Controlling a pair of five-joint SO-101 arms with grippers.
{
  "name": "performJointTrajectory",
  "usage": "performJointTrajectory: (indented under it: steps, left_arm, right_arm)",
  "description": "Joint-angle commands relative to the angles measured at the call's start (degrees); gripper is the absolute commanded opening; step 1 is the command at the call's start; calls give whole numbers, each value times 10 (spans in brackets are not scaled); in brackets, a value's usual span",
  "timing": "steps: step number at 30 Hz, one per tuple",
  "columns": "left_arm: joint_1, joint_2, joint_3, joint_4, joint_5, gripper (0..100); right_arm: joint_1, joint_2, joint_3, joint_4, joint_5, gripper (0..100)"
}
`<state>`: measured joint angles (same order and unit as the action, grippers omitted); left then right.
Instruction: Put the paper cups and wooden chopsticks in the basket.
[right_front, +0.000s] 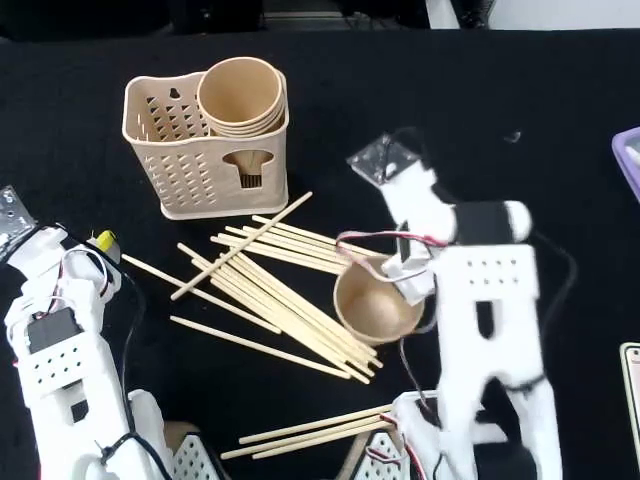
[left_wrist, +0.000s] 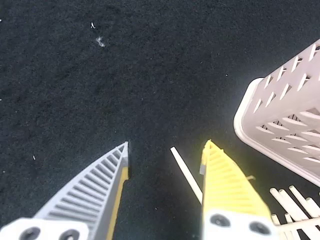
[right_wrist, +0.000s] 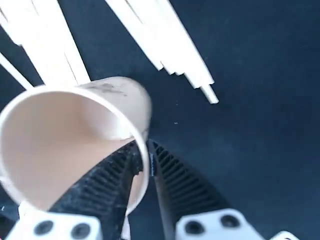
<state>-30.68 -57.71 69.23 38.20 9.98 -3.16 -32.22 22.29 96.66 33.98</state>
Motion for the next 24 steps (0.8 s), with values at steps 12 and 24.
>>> performJointTrajectory:
  steps: [12, 24]
  left_arm:
    - [-3, -11, -10, -5, 5, 238]
    - [-3, -11, -10, -5, 5, 238]
  right_arm:
    - [-159, 52, -442, -109, -206, 11]
    - [-203, 304, -665, -217, -224, 11]
